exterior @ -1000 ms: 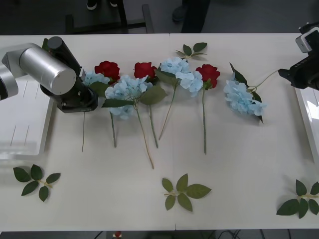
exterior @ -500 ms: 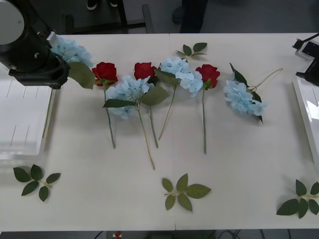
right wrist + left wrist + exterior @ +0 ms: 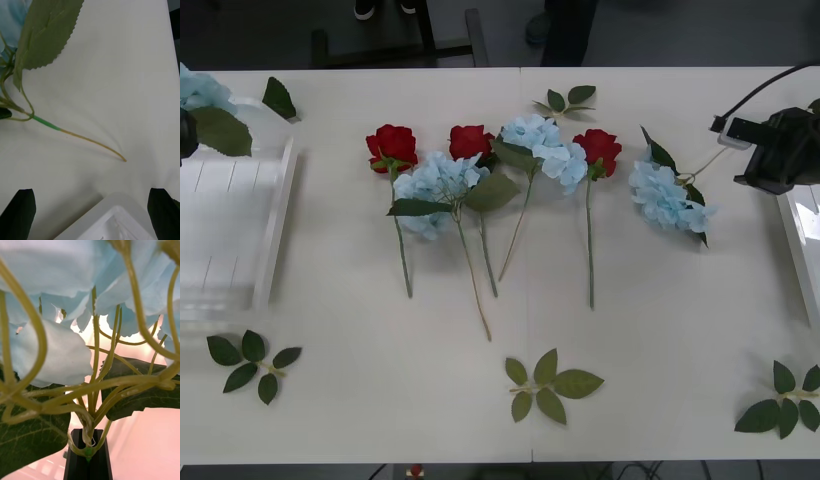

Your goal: Place the red flowers into the right box and the blue flowers into the left box. If a person shows an open palm, hand one flower to the person first, then continue sorting.

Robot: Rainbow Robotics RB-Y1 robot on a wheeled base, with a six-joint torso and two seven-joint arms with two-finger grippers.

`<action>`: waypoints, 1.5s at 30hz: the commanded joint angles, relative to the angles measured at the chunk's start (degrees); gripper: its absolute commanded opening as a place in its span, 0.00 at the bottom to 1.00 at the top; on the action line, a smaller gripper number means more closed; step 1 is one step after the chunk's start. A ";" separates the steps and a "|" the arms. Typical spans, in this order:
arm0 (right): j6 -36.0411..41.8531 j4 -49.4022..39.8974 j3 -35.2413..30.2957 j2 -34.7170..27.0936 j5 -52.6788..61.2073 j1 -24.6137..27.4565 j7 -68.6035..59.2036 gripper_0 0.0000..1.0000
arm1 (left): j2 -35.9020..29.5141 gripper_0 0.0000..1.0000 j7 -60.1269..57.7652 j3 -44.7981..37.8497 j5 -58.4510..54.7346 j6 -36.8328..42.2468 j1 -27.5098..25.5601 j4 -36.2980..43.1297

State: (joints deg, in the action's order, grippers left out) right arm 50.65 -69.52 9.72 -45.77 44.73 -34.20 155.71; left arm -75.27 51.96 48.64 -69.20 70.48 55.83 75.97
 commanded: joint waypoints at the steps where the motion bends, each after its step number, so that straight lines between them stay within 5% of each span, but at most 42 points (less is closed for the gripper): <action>1: -1.52 3.25 1.45 1.65 -2.28 -5.35 -0.71 0.87 | -1.55 0.00 2.09 -0.48 0.56 -2.63 -0.28 -3.11; 11: -2.40 11.42 9.36 5.51 -11.51 -12.30 -0.71 0.87 | 4.43 0.00 2.62 -0.48 8.38 -11.86 -4.94 -11.55; 24: -1.08 13.35 10.85 5.07 -13.18 -11.59 -0.71 0.87 | 6.63 0.02 2.53 -0.48 11.90 -17.39 -8.37 -14.19; 25: -1.17 13.35 10.94 5.07 -13.18 -11.33 -0.71 0.87 | 6.63 0.07 2.53 -0.48 12.25 -17.66 -8.54 -14.19; 28: -2.40 13.35 12.87 5.34 -13.53 -11.24 -0.71 0.87 | 6.54 0.80 2.44 -0.48 12.25 -17.66 -8.63 -14.19; 29: -2.93 13.35 13.84 5.60 -13.97 -11.24 -0.71 0.87 | 6.54 0.92 2.53 -0.48 11.98 -17.66 -8.63 -14.19; 39: -3.54 13.35 16.39 9.21 -18.89 -11.07 -0.71 0.87 | 6.36 0.95 2.18 -0.57 10.23 -16.34 -8.63 -14.19; 45: -3.54 13.35 18.23 11.40 -21.18 -11.15 -0.71 0.84 | 6.01 0.95 0.86 -6.89 1.96 -7.20 -8.46 -10.93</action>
State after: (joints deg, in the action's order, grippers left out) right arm 47.15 -55.41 26.96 -34.90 24.33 -44.91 155.71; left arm -67.60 52.73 47.01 -64.90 59.49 47.18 62.87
